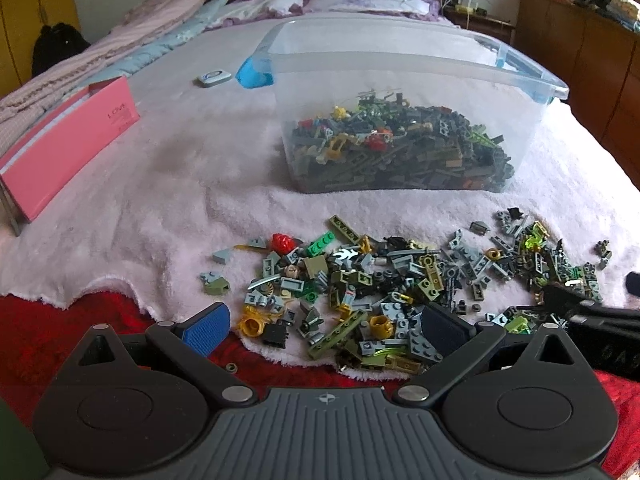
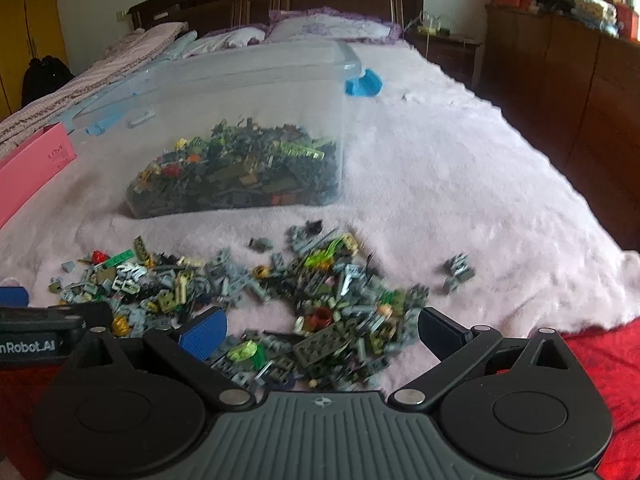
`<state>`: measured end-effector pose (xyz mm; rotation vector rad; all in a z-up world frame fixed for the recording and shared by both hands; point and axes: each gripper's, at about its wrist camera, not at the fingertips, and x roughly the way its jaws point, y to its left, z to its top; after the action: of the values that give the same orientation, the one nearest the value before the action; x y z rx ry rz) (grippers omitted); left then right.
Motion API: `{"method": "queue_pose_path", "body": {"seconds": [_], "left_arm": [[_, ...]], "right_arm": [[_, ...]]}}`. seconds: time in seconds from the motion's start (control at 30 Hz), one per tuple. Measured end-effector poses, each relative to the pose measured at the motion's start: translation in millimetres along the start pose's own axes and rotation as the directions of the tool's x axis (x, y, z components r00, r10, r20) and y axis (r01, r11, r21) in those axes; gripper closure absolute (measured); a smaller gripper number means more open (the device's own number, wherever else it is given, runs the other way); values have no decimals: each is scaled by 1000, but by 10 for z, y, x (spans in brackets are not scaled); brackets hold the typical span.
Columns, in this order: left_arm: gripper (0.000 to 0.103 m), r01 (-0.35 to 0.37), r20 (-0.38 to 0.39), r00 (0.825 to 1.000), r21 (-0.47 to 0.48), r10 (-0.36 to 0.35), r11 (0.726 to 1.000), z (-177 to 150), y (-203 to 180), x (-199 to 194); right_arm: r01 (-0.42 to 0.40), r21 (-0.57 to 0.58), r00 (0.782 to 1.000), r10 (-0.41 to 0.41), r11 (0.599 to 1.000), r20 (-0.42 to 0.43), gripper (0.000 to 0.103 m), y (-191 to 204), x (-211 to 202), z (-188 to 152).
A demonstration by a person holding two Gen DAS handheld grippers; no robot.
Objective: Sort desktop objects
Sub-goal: 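Move both tools over the loose Lego pile, then grasp a dark grey Lego piece with the right tool while left lowers to pile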
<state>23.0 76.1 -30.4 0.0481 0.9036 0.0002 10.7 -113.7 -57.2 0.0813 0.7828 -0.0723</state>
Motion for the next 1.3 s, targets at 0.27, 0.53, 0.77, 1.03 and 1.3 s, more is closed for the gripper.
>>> {"method": "queue_pose_path", "body": {"seconds": [0.27,0.53,0.77,1.03,1.3], "left_arm": [[0,-10,-17,1000,-1,10,1000,-22,33,75],[0,-15,-6,1000,19,15,1000,-70,54,140],[0,-5,-16,1000,60,6,998,-97,6,235],[0,24,-53,998,35,-22,999,-140,57,398],[0,44,-27,999,29,-43,999,-192,75,430]], "right_arm": [[26,30,999,-25,999,-32,1,-130,76,-53],[17,-5,1000,-17,1000,-16,1,-130,86,-85],[72,-9,996,-72,997,61,1,-364,99,-39],[60,146,996,-69,987,61,25,-855,323,92],[73,95,996,-77,993,37,41,-897,610,136]]}}
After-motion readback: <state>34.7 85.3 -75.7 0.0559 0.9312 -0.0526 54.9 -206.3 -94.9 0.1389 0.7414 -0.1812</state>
